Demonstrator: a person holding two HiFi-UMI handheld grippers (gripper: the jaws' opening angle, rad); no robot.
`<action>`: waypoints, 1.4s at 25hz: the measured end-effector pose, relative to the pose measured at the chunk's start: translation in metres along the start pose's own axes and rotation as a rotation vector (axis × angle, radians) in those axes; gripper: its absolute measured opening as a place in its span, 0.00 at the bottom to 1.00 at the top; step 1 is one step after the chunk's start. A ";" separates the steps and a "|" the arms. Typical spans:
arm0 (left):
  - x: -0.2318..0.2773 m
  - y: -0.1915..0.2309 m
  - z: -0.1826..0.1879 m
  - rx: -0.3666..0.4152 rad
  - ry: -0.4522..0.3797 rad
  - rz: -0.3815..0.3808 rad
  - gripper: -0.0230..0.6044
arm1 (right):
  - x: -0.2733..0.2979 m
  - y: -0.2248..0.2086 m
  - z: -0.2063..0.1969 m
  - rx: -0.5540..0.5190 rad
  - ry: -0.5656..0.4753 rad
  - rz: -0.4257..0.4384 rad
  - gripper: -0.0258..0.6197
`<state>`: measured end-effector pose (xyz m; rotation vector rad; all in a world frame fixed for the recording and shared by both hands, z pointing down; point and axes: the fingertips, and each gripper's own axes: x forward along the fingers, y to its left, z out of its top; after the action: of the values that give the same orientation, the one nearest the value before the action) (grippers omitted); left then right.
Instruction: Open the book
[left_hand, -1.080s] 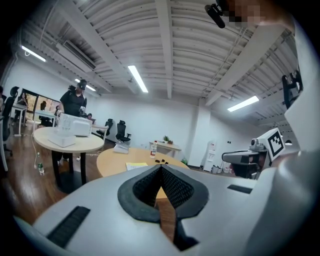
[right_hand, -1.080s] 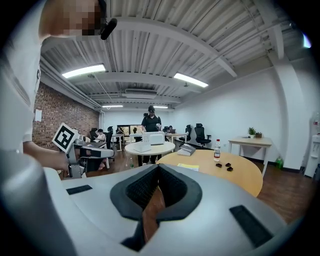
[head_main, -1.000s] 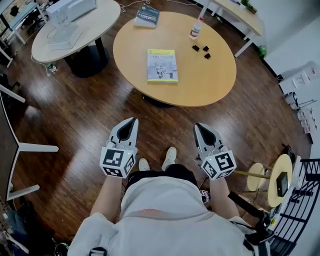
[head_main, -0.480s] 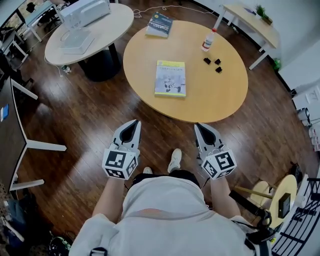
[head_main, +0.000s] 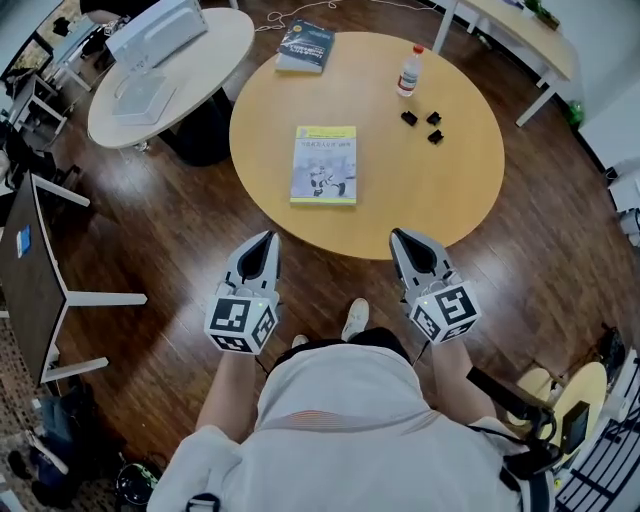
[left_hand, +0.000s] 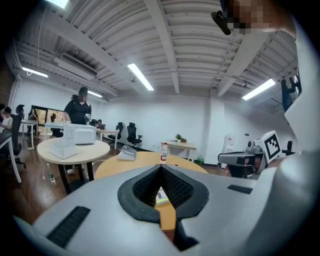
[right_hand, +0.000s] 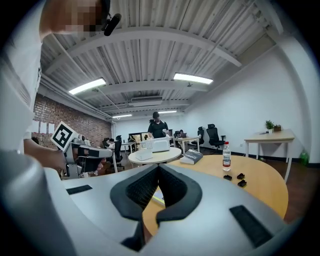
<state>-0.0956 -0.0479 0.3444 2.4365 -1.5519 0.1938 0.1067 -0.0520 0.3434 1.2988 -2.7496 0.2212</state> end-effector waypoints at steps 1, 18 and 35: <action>0.007 -0.004 0.002 0.001 0.001 0.009 0.05 | 0.001 -0.009 0.000 0.002 0.003 0.008 0.04; 0.067 -0.004 0.008 0.013 0.037 0.033 0.05 | 0.031 -0.065 -0.003 0.042 -0.010 0.038 0.04; 0.110 0.100 0.013 -0.009 0.046 -0.181 0.05 | 0.108 -0.039 0.014 -0.008 0.065 -0.183 0.04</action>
<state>-0.1401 -0.1880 0.3715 2.5287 -1.3023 0.2072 0.0687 -0.1608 0.3487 1.5020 -2.5564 0.2328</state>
